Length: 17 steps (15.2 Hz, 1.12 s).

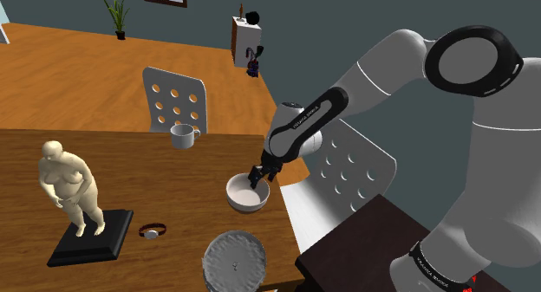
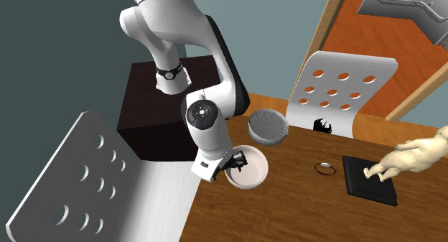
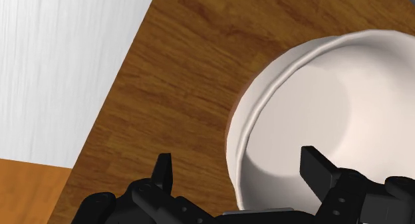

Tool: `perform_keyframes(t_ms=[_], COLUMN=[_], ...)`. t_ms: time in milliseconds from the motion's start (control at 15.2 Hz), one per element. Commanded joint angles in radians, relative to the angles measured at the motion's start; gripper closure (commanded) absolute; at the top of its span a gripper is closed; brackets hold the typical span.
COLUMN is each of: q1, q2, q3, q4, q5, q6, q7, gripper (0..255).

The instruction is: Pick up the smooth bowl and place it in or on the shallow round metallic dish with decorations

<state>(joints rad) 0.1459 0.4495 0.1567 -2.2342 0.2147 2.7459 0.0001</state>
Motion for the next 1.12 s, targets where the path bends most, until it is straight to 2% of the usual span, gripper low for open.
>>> perform_keyframes(t_ms=[0, 132, 198, 792, 1056], q1=[0.000, 0.000, 0.000, 0.000, 0.000], q2=[0.001, 0.000, 0.000, 0.001, -0.051], q3=[0.000, 0.000, 0.000, 0.000, -0.001], q4=[0.000, 0.000, 0.000, 0.000, -0.008], q5=[0.000, 0.000, 0.000, 0.000, -0.002], q6=[0.000, 0.000, 0.000, 0.000, -0.042], q7=[0.000, 0.000, 0.000, 0.000, 0.008], gripper=[0, 0, 255, 255, 255])
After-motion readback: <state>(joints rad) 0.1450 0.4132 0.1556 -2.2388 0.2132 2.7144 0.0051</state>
